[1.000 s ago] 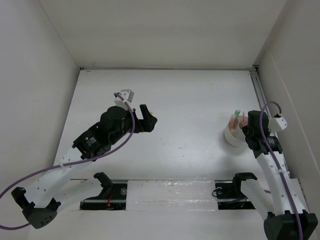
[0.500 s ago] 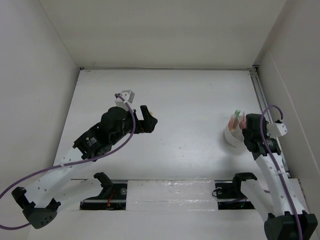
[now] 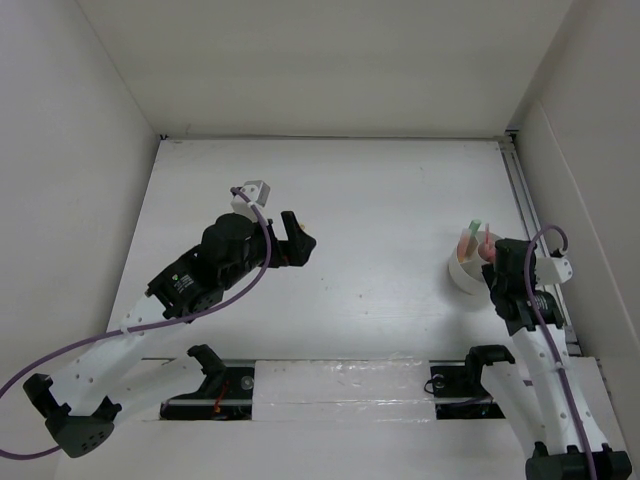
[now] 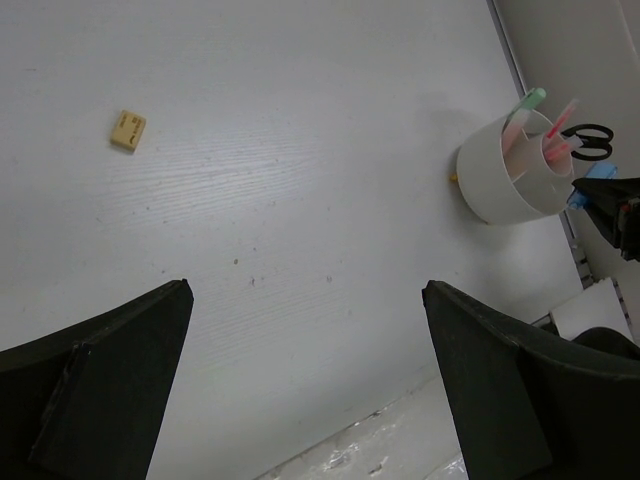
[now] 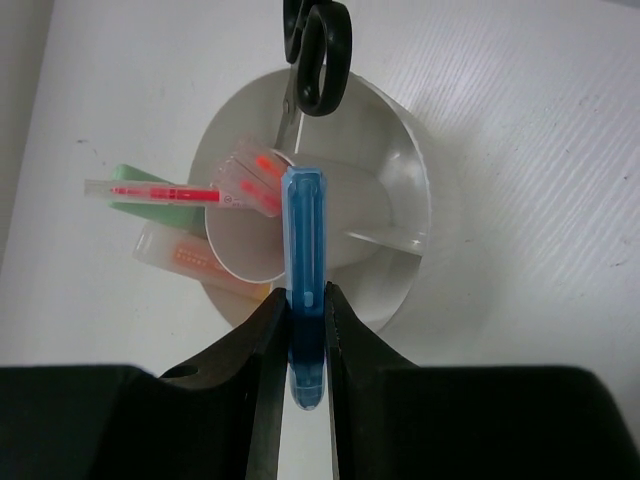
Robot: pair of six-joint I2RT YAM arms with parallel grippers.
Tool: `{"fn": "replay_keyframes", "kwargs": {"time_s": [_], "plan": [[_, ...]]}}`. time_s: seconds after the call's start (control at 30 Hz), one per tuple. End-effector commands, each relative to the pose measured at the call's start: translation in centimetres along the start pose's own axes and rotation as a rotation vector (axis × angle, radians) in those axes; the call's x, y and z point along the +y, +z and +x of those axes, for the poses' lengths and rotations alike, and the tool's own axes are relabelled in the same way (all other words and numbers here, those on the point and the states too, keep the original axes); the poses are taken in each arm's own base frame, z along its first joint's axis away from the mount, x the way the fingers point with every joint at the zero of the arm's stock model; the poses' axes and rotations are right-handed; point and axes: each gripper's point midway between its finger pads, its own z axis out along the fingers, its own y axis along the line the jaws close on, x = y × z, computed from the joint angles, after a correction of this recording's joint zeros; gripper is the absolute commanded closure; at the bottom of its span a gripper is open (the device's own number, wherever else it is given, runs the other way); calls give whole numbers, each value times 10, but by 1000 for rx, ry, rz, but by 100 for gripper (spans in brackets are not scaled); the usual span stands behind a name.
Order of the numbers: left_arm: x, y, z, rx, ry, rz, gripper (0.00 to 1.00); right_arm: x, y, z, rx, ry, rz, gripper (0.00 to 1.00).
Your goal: Sort the stationery into containers
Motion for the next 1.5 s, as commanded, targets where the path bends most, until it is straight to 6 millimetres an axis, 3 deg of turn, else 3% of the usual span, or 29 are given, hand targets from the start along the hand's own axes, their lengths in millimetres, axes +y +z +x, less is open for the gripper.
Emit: {"fn": "replay_keyframes", "kwargs": {"time_s": [0.0,0.2,0.57,0.8,0.97,1.1,1.3,1.47], "plan": [[-7,-1,-8,-33,4,37,0,7,-4,-12,-47,20,-21,100],[-8,-2,-7,-27,5,46,0,1,-8,-21,-81,13,17,100],[-9,1,-5,-14,6,48,0,14,-26,-34,-93,3,-71,100],[-11,1,-6,-21,5,53,0,31,-30,-16,0,-79,-187,100],[-12,1,-6,-16,5,61,0,37,-63,-20,51,161,-280,100],[-9,4,-8,-19,-2,55,0,46,-74,-18,88,343,-372,100],[-10,4,-8,-19,-11,55,0,52,-53,1,159,381,-292,100],[-8,4,-9,-24,-12,48,0,51,-52,6,200,471,-241,100]]}}
